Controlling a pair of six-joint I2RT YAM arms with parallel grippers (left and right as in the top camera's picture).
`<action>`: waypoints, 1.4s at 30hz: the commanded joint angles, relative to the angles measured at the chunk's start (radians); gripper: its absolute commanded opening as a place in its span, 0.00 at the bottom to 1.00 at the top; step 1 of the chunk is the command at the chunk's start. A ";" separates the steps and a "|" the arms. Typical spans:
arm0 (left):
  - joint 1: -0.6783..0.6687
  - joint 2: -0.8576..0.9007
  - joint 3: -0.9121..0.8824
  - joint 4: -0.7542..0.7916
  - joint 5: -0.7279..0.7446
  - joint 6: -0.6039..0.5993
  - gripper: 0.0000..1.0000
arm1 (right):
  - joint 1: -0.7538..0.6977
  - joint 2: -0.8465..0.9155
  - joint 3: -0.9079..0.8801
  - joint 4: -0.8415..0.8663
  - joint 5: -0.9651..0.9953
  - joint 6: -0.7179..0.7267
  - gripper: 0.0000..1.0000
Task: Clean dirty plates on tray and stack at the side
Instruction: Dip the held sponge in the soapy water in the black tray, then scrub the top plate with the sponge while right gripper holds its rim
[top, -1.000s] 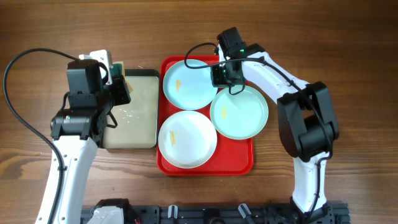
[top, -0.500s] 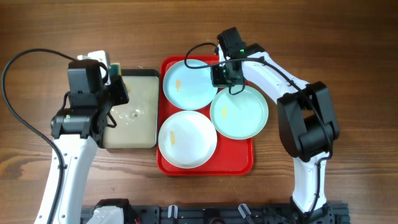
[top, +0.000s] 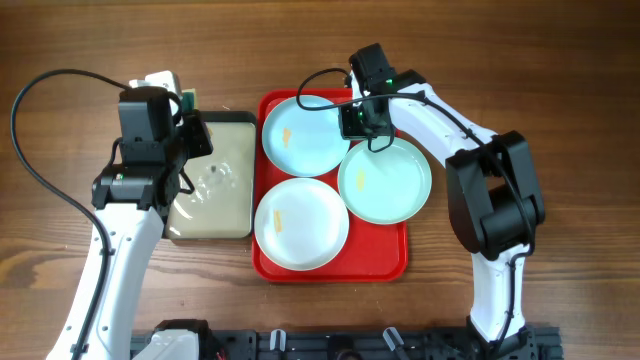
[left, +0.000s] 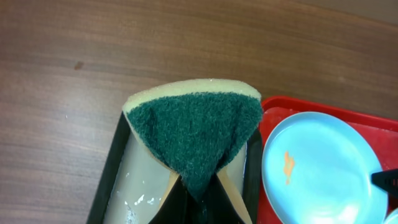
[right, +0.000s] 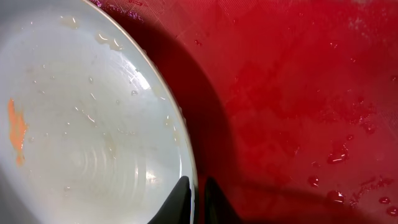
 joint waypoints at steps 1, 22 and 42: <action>-0.005 0.004 0.020 0.001 -0.015 0.064 0.04 | 0.005 0.011 -0.007 0.005 -0.005 -0.003 0.10; -0.076 0.486 0.525 -0.410 0.286 0.079 0.04 | 0.005 0.011 -0.007 0.016 -0.005 -0.002 0.09; -0.270 0.689 0.521 -0.241 0.166 -0.055 0.04 | 0.005 0.011 -0.034 0.003 -0.006 0.000 0.04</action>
